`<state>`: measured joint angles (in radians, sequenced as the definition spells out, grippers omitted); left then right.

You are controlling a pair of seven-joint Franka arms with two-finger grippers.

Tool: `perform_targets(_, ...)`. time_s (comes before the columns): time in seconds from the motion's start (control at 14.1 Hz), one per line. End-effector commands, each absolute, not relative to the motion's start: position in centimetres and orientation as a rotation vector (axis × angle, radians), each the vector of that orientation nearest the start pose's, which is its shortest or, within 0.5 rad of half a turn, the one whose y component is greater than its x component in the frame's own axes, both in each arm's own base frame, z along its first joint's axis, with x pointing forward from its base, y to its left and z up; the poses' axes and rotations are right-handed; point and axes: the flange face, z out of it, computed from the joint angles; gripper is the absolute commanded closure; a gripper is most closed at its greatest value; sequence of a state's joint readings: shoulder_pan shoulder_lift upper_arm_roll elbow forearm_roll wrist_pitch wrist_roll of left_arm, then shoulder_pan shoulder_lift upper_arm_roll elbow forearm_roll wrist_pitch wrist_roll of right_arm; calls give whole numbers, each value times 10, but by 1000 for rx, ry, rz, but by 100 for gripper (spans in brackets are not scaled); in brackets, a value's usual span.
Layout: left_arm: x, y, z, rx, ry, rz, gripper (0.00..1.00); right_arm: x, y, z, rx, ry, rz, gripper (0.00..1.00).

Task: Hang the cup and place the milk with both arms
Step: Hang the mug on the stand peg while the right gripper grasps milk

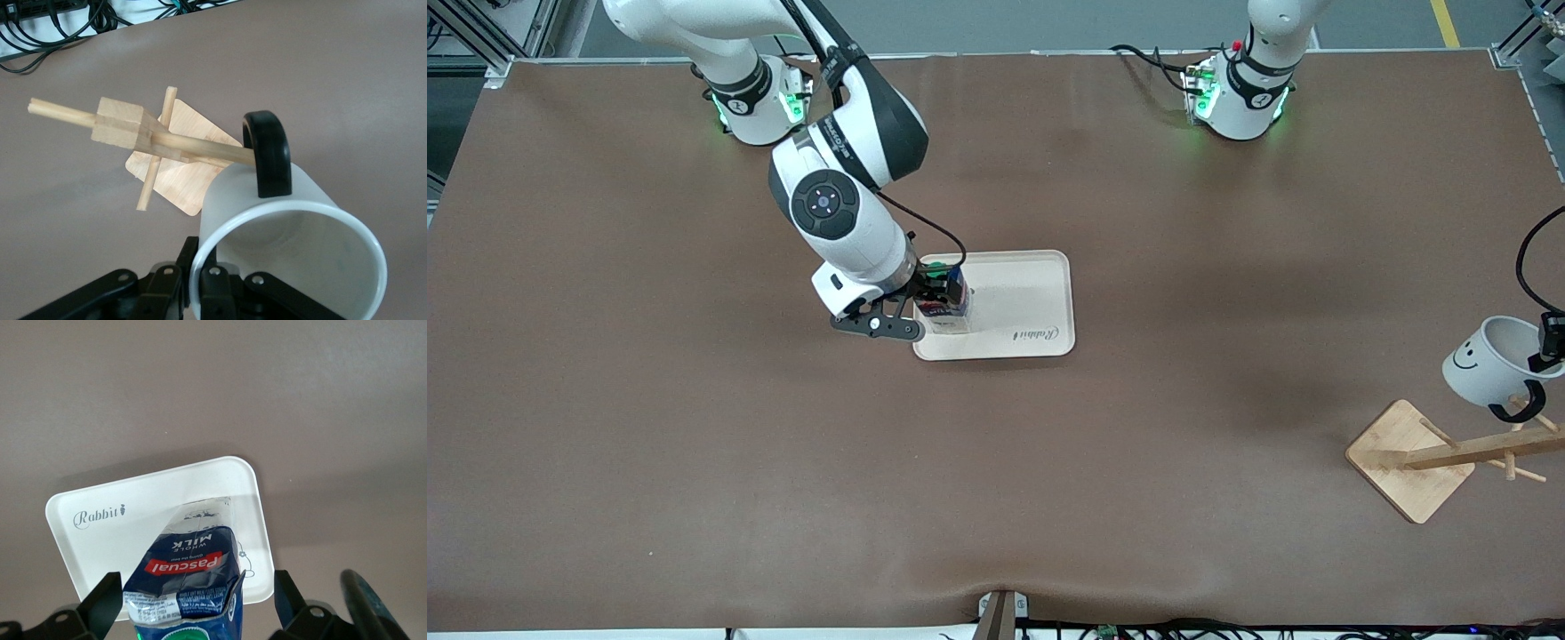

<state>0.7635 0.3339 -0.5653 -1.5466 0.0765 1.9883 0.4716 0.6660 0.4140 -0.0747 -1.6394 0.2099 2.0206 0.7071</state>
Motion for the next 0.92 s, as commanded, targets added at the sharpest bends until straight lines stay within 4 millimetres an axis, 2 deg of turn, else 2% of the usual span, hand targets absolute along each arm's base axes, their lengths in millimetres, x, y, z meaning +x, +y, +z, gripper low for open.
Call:
perform_targets(0.0,644,186,493,-3170,431,-316,100,534,406,364,-3020,406,214,0)
perform_targets(0.28,648,203,472,-3188,424,-322,100,530,411,354,-3029,401,231,0)
perform_targets(0.35,648,203,472,-3188,421,-324,93,531,410,351,-3032,404,238,0)
perform_targets(0.43,649,204,471,-3182,425,-327,76,532,410,353,-3029,406,236,0)
perform_targets(0.5,649,204,469,-3183,428,-324,33,536,407,356,-3025,409,230,0)
perform_targets(0.57,650,203,469,-3186,420,-324,0,537,405,357,-3023,409,228,0)
perform_targets(0.71,654,192,476,-3180,432,-340,0,538,403,361,-3023,412,241,0)
perform_targets(0.85,659,169,486,-3178,390,-349,0,545,398,378,-3024,419,261,0)
